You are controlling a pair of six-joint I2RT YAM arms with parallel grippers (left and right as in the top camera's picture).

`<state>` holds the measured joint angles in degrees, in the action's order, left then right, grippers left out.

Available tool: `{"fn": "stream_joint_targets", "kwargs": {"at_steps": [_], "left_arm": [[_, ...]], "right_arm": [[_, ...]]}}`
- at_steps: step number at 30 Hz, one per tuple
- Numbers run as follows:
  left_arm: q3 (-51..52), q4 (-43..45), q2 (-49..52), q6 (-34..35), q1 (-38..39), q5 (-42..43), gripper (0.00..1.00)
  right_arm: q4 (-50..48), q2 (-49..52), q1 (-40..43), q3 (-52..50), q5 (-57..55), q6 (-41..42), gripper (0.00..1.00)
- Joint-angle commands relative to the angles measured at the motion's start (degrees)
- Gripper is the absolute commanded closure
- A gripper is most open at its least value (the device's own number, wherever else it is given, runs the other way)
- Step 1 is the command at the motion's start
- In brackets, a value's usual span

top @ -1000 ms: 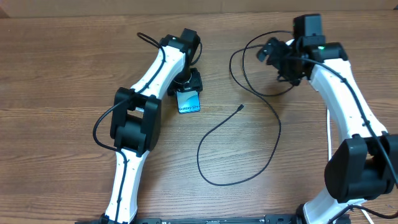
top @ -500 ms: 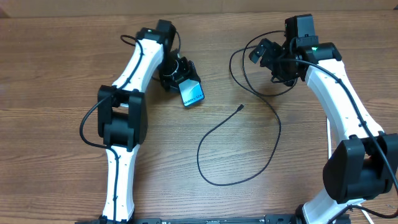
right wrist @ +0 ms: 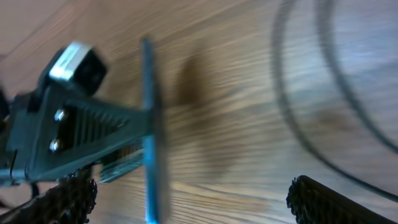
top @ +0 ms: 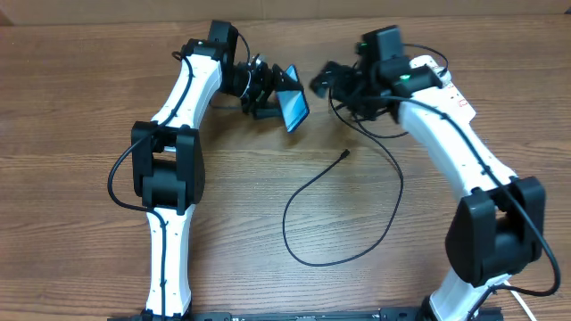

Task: Plug charger to phone and switch on socket
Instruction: 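Lift the phone with the left gripper and bring it toward the right gripper, then grasp the phone's edge with the right gripper beside the left gripper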

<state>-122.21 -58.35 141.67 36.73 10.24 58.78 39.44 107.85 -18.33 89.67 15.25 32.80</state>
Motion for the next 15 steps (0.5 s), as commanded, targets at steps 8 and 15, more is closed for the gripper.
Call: {"fn": "stream_joint_targets", "kwargs": {"at_steps": [8,15], "left_arm": [[-1.8,8.5,0.3,22.5,-0.5,15.2,0.36],[-1.8,13.4,0.3,29.8,-0.5,15.2,0.36]], "right_arm": [[-3.4,-0.2,-6.3,0.3,-15.1,3.4,0.0],[-4.0,-0.2,-6.4,0.3,-16.8,3.4,0.04]]}}
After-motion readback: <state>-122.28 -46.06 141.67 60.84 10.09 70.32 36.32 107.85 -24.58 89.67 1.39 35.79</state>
